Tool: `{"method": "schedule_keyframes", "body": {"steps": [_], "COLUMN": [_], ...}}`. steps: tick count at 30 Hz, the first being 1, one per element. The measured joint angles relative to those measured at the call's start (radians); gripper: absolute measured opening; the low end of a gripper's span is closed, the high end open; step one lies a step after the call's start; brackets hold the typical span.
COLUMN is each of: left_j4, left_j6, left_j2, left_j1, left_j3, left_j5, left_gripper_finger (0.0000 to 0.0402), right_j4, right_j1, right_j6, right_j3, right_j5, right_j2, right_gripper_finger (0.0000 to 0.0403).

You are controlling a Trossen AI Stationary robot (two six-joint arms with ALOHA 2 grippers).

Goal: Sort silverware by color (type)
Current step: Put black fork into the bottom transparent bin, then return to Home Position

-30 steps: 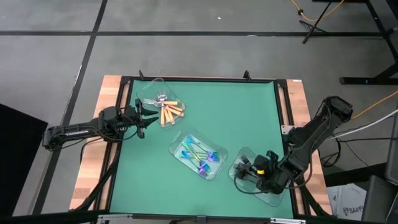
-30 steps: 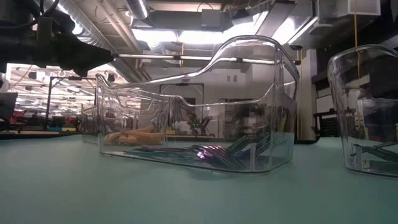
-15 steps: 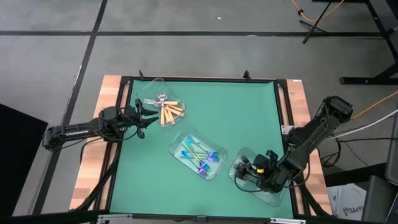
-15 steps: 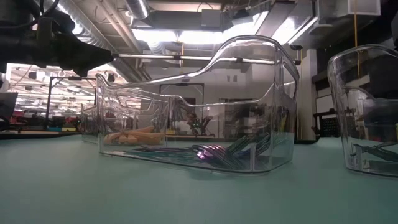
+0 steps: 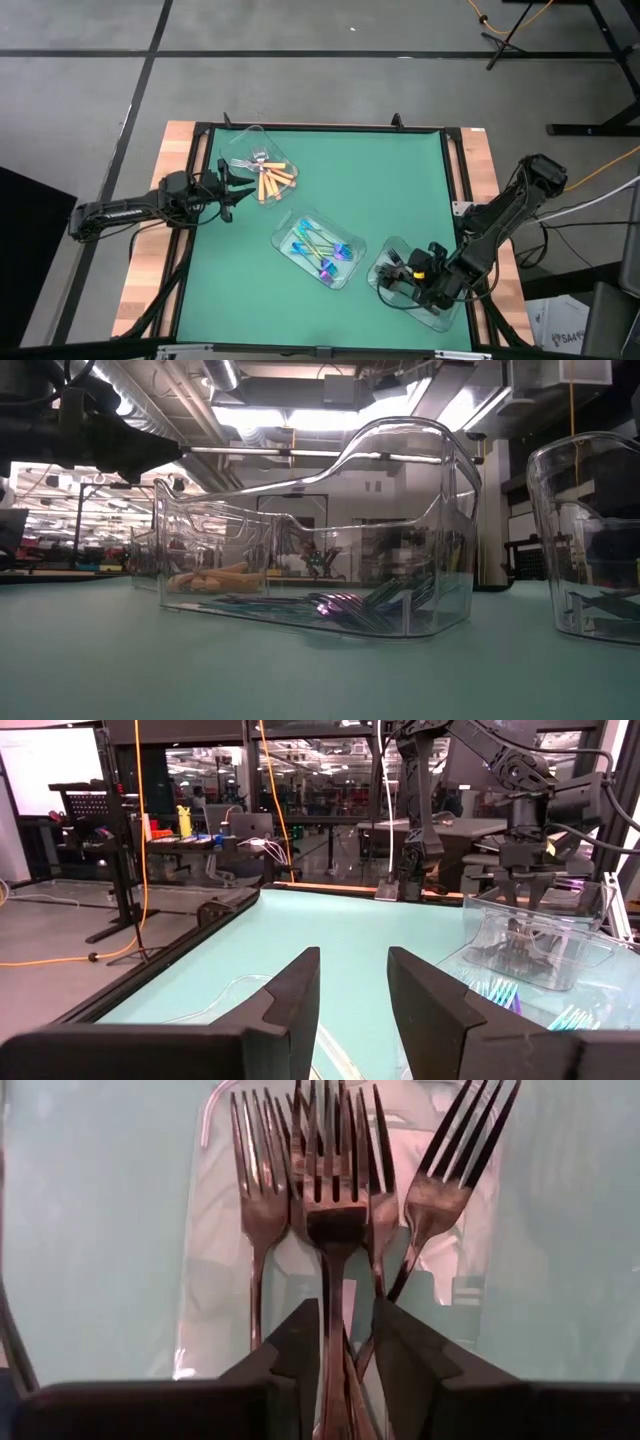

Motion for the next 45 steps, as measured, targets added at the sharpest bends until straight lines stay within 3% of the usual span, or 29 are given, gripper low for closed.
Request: {"method": "schedule_keyframes", "body": {"steps": [4,8,16,24,30,36,45], "left_j4": [0.000,0.000,0.000,0.000,0.000,0.000,0.000], "left_j6": [0.000,0.000,0.000,0.000,0.000,0.000,0.000], "left_j2": [0.000,0.000,0.000,0.000,0.000,0.000,0.000], "left_j1": [0.000,0.000,0.000,0.000,0.000,0.000,0.000], "left_j3": [0.000,0.000,0.000,0.000,0.000,0.000,0.000], "left_j5": [0.000,0.000,0.000,0.000,0.000,0.000,0.000], "left_gripper_finger": [0.0114,0.0114,0.0114,0.0114,0.0114,0.0114,0.0114], "right_j4": [-0.001,-0.001,-0.044,-0.226,-0.261,-0.259,-0.189], "right_j1": [0.000,-0.001,-0.083,-0.174,-0.255,-0.371,-0.524], "right_j6": [-0.014,-0.155,-0.642,-1.114,-1.324,-1.433,-1.475], "right_j3": [0.025,0.094,0.266,0.410,0.413,0.405,0.217], "right_j5": [0.011,0.042,0.037,0.028,0.027,-0.003,-0.046], "right_j2": [0.000,0.000,-0.028,-0.146,-0.318,-0.477,-0.766], "right_gripper_finger": [0.0079,0.0061,0.0032,0.0020,0.0018,0.0018,0.0018]}}
